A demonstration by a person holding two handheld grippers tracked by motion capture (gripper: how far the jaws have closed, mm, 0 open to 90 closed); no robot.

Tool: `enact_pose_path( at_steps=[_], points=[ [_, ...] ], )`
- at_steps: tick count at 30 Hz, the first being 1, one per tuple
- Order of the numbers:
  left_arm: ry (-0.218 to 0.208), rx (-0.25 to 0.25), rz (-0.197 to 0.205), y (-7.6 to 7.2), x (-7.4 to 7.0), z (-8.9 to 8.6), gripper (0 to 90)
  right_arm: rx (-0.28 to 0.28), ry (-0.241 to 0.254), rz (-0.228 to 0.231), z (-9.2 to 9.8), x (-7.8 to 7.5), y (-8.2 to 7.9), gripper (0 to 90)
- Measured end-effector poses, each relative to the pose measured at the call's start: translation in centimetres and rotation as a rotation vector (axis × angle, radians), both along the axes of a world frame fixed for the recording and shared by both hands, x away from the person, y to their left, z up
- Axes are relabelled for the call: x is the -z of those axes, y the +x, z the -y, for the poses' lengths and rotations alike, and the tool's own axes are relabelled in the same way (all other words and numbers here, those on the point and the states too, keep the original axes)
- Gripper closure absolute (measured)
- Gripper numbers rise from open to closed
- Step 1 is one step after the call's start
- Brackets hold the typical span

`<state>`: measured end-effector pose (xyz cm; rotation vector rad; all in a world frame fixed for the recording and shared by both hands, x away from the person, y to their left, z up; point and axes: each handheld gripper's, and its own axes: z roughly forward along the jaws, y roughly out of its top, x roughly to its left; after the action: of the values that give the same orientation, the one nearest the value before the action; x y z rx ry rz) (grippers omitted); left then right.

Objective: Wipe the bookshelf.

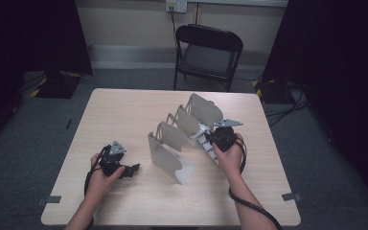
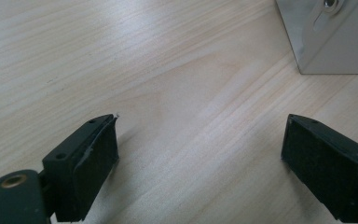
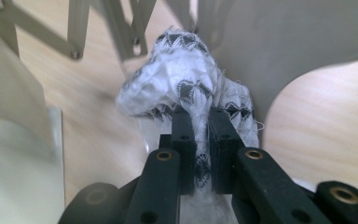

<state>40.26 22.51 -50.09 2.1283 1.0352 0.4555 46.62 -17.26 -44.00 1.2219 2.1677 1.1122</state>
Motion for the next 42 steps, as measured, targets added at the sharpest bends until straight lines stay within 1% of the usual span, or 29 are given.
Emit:
enact_pose_path(
  at_steps=[5, 12, 15, 18, 21, 22, 26, 27, 29, 30, 31, 34, 36, 40, 41, 42],
  points=[
    [0.0, -0.001, 0.0, 0.0, 0.0, 0.0, 10.5, 0.008, 0.016, 0.038, 0.4, -2.5, 0.1, 83.4],
    [0.0, -0.001, 0.0, 0.0, 0.0, 0.0, 10.6, 0.004, 0.044, 0.1, -0.6, -5.6, 0.8, 83.3],
    [-0.005, -0.003, 0.0, 0.0, 0.0, 0.0, 10.6, -0.003, 0.047, 0.115, -1.1, -6.5, 1.2, 83.3],
    [0.0, -0.001, 0.0, 0.0, 0.0, 0.0, 10.6, -0.03, 0.048, 0.126, -1.7, -6.9, 1.6, 83.1],
    [0.0, -0.001, 0.0, 0.0, 0.0, 0.0, 10.6, -0.05, 0.048, 0.123, -2.4, -6.7, 1.8, 83.1],
    [-0.004, -0.003, 0.0, 0.0, 0.0, 0.0, 10.6, -0.057, 0.043, 0.121, -2.6, -6.6, 1.9, 83.1],
    [0.0, -0.001, 0.0, 0.0, 0.0, 0.0, 10.6, -0.077, 0.042, 0.112, -3.5, -5.9, 2.1, 83.0],
    [-0.005, -0.003, 0.0, 0.0, 0.0, 0.0, 10.6, -0.079, 0.037, 0.109, -3.6, -5.7, 2.2, 83.0],
    [-0.006, -0.004, 0.0, 0.0, 0.0, 0.0, 10.6, -0.084, 0.042, 0.103, -3.6, -5.3, 2.3, 83.0],
    [0.001, 0.0, 0.0, 0.0, 0.0, 0.0, 10.6, -0.081, 0.045, 0.098, -3.5, -5.2, 2.3, 83.0],
    [-0.003, -0.002, 0.0, 0.0, 0.0, 0.0, 10.6, -0.083, 0.045, 0.092, -3.5, -5.0, 2.3, 82.9],
    [-0.001, -0.001, 0.0, 0.0, 0.0, 0.0, 10.6, -0.092, 0.034, 0.082, -3.4, -4.3, 2.3, 82.9],
    [0.0, 0.0, 0.0, 0.0, 0.0, 0.0, 10.6, -0.1, 0.042, 0.073, -3.3, -3.8, 2.2, 82.9],
    [-0.004, -0.003, 0.0, 0.0, 0.0, 0.0, 10.6, -0.113, 0.032, 0.059, -3.2, -2.8, 2.2, 82.9],
    [0.001, 0.0, 0.0, 0.0, 0.0, 0.0, 10.6, -0.116, 0.031, 0.054, -3.2, -2.6, 2.1, 82.9],
    [-0.004, -0.003, 0.0, 0.0, 0.0, 0.0, 10.6, -0.114, 0.031, 0.047, -3.2, -2.4, 2.1, 82.9]
  ],
)
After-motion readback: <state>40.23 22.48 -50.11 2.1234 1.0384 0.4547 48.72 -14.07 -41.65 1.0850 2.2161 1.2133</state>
